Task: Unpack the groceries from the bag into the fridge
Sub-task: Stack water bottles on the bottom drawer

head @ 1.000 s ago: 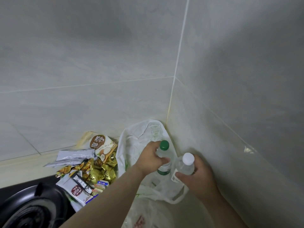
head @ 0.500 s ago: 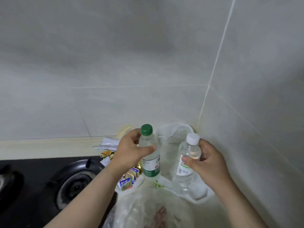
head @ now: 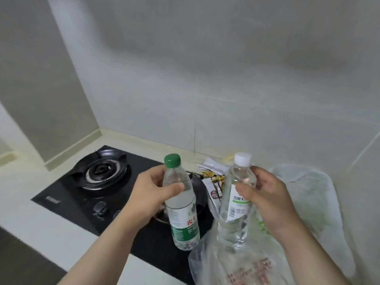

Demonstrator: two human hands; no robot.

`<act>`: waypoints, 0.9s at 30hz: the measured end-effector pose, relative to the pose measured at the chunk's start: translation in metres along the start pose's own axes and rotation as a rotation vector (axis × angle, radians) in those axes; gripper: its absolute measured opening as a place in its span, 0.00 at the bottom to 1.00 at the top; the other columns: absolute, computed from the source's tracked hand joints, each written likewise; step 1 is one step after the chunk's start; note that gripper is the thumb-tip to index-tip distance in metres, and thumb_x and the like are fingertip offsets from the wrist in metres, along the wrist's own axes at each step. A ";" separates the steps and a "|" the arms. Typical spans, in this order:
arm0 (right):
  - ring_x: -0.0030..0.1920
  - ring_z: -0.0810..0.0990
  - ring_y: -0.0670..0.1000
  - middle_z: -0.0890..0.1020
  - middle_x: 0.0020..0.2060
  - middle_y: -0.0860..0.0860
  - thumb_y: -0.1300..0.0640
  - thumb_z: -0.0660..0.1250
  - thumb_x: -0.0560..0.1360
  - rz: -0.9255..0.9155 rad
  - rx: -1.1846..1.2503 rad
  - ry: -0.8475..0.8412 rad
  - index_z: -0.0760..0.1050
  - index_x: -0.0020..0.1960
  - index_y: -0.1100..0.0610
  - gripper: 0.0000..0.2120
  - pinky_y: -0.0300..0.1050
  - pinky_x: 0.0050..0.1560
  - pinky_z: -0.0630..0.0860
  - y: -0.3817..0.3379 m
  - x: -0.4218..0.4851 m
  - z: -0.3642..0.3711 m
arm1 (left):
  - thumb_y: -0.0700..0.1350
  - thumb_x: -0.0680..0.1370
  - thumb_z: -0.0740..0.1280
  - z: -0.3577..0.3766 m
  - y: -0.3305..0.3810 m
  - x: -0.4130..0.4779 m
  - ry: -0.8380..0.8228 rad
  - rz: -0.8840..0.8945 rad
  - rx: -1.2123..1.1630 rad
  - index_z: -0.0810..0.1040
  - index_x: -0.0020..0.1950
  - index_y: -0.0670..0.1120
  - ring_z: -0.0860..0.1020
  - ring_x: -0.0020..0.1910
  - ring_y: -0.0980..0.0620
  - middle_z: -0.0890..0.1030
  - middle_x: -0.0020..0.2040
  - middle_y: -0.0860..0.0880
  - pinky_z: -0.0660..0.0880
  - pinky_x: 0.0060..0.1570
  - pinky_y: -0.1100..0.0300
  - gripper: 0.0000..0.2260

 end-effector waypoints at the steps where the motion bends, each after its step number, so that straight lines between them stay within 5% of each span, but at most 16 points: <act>1: 0.42 0.85 0.46 0.87 0.43 0.50 0.70 0.75 0.66 -0.004 0.006 -0.025 0.81 0.52 0.55 0.17 0.37 0.39 0.78 -0.002 -0.003 0.016 | 0.41 0.63 0.75 -0.017 0.003 -0.011 0.030 0.003 0.003 0.82 0.47 0.40 0.82 0.39 0.50 0.85 0.40 0.45 0.77 0.39 0.61 0.14; 4: 0.45 0.85 0.48 0.87 0.45 0.51 0.64 0.77 0.61 -0.027 0.011 -0.098 0.83 0.49 0.53 0.18 0.40 0.43 0.79 -0.010 -0.019 0.065 | 0.40 0.64 0.74 -0.064 0.017 -0.053 0.095 0.010 0.019 0.83 0.46 0.40 0.81 0.36 0.52 0.84 0.38 0.45 0.76 0.36 0.64 0.12; 10: 0.47 0.85 0.50 0.87 0.46 0.51 0.64 0.75 0.66 -0.043 -0.023 -0.358 0.85 0.48 0.47 0.15 0.43 0.47 0.80 -0.029 -0.083 0.179 | 0.50 0.62 0.75 -0.151 0.053 -0.163 0.274 0.012 0.099 0.85 0.45 0.45 0.83 0.41 0.49 0.85 0.42 0.44 0.78 0.43 0.60 0.15; 16: 0.49 0.85 0.51 0.86 0.47 0.50 0.69 0.74 0.69 -0.029 -0.155 -0.659 0.81 0.53 0.52 0.18 0.52 0.54 0.80 -0.049 -0.159 0.282 | 0.53 0.62 0.77 -0.228 0.092 -0.282 0.435 -0.019 0.202 0.84 0.50 0.48 0.84 0.50 0.44 0.86 0.48 0.45 0.78 0.56 0.42 0.19; 22: 0.49 0.85 0.47 0.86 0.47 0.47 0.67 0.75 0.69 -0.108 -0.197 -0.921 0.81 0.54 0.48 0.19 0.45 0.51 0.79 -0.076 -0.238 0.370 | 0.51 0.61 0.76 -0.277 0.126 -0.395 0.616 0.008 0.204 0.85 0.48 0.51 0.84 0.47 0.50 0.86 0.47 0.47 0.79 0.44 0.62 0.16; 27: 0.51 0.85 0.50 0.86 0.49 0.49 0.63 0.78 0.67 -0.144 -0.177 -1.116 0.80 0.59 0.48 0.23 0.52 0.55 0.79 -0.086 -0.290 0.436 | 0.53 0.60 0.76 -0.314 0.141 -0.486 0.848 0.007 0.239 0.84 0.50 0.49 0.84 0.49 0.47 0.85 0.48 0.46 0.79 0.49 0.53 0.21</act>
Point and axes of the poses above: each hand's wrist, its own x-axis towards the middle knuckle, its own z-axis out of the palm, y = z × x, the point moved 8 cm from there along x, towards the middle knuckle
